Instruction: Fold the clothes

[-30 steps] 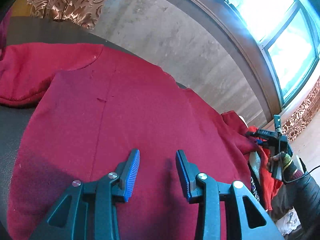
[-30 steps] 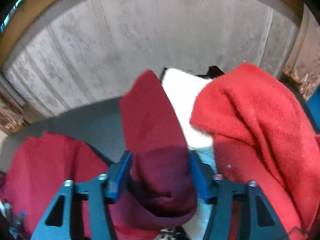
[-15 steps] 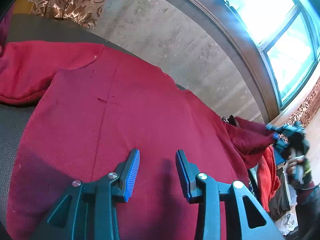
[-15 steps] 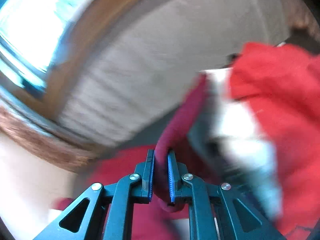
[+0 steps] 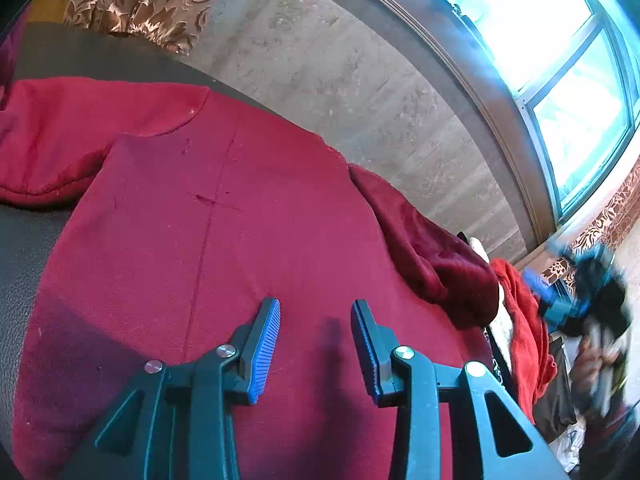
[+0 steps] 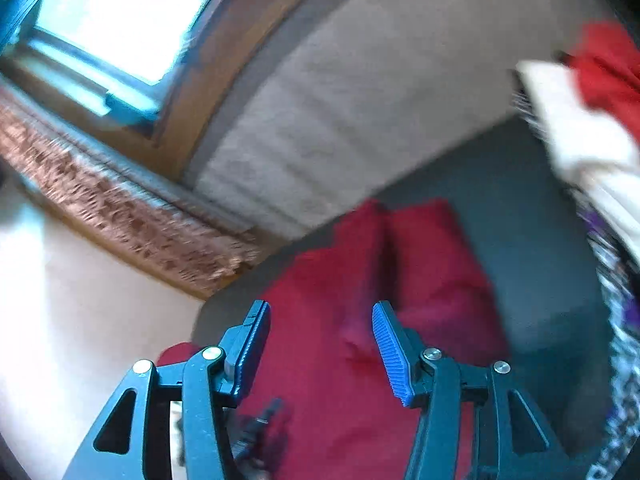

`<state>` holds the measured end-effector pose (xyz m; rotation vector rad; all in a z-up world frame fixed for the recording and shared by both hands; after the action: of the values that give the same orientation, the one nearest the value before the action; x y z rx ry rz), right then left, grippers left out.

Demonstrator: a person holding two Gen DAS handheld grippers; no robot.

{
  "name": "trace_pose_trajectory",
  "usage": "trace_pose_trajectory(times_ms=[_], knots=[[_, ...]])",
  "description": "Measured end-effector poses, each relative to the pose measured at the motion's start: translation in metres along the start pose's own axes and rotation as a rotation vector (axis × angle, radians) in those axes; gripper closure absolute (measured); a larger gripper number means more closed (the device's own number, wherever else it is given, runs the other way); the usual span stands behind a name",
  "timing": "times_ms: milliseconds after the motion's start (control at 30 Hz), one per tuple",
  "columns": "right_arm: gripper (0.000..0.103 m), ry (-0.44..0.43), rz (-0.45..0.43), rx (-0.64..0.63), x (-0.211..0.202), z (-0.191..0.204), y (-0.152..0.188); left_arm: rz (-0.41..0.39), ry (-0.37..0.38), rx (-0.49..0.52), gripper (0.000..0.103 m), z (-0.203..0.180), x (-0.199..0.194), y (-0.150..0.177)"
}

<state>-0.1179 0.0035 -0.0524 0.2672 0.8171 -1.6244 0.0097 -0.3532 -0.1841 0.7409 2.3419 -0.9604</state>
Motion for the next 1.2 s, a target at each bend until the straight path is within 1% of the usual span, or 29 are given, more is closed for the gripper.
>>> trace_pose_trajectory(times_ms=[100,167,300,400,433,467,600,633,667,733,800,833,900,933,967,1000,1033,1067,1100,1167,1200], knots=[[0.047,0.051,0.011,0.071,0.003,-0.044,0.010,-0.001,-0.005,-0.003,0.066,-0.001,-0.001,0.001],[0.047,0.049,0.009,0.103,0.007,-0.058,0.004,0.000,-0.007,-0.002,0.066,-0.001,-0.002,0.000],[0.047,-0.013,-0.004,0.079,0.027,-0.046,-0.027,0.001,-0.009,0.002,0.066,-0.001,-0.003,-0.002],[0.047,-0.049,0.065,0.034,0.067,-0.023,-0.051,0.001,-0.004,-0.001,0.066,-0.001,-0.004,-0.003],[0.047,-0.042,0.108,0.021,0.088,-0.018,-0.058,0.001,-0.001,-0.001,0.066,0.000,-0.004,-0.003],[0.047,-0.007,0.135,0.012,0.105,-0.017,-0.063,0.000,0.004,-0.003,0.066,0.001,-0.004,-0.004],[0.048,0.083,0.210,-0.020,0.164,-0.012,-0.083,-0.004,0.020,-0.012,0.068,0.004,-0.004,-0.004],[0.055,0.102,0.225,-0.032,0.176,-0.010,-0.087,-0.006,0.024,-0.016,0.069,0.004,-0.004,-0.004],[0.073,0.118,0.238,-0.052,0.184,-0.006,-0.089,-0.008,0.027,-0.020,0.071,0.005,-0.004,-0.004],[0.094,0.135,0.235,-0.110,0.189,0.008,-0.090,-0.010,0.035,-0.030,0.072,0.007,-0.005,-0.004],[0.094,0.133,0.211,-0.172,0.185,0.025,-0.091,-0.012,0.040,-0.033,0.072,0.007,-0.005,-0.004],[0.094,0.095,0.182,-0.181,0.176,0.035,-0.090,-0.012,0.041,-0.034,0.072,0.007,-0.006,-0.003],[0.094,0.036,0.141,-0.247,0.157,0.060,-0.077,-0.012,0.042,-0.036,0.072,0.007,-0.006,-0.003],[0.094,0.015,0.132,-0.298,0.148,0.075,-0.065,-0.012,0.043,-0.037,0.072,0.007,-0.006,-0.003],[0.094,0.005,0.142,-0.359,0.143,0.089,-0.046,-0.012,0.043,-0.039,0.072,0.007,-0.007,-0.003],[0.094,0.011,0.152,-0.414,0.141,0.099,-0.027,-0.011,0.044,-0.041,0.072,0.007,-0.007,-0.003],[0.091,0.036,0.154,-0.485,0.139,0.106,-0.002,-0.009,0.047,-0.044,0.072,0.008,-0.007,-0.003],[0.090,0.059,0.160,-0.549,0.138,0.112,0.023,-0.007,0.052,-0.048,0.072,0.008,-0.008,-0.004],[0.086,0.079,0.177,-0.595,0.137,0.113,0.048,-0.004,0.057,-0.053,0.072,0.009,-0.008,-0.004],[0.057,0.133,0.190,-0.661,0.135,0.111,0.086,0.008,0.077,-0.071,0.072,0.011,-0.010,-0.006],[0.052,0.158,0.188,-0.690,0.131,0.110,0.103,0.027,0.093,-0.090,0.072,0.013,-0.010,-0.007]])
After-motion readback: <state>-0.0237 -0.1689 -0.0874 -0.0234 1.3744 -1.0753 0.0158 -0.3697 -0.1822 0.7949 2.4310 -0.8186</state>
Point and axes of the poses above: each gripper's, at about its wrist camera, not at the fingertips, and x roughly the way its jaws point, z to its left, y to its underside, the point moved 5 cm from there along x, roughly the way its jaws point, and after that the axes turned 8 degrees about z, right-handed, at the moved point
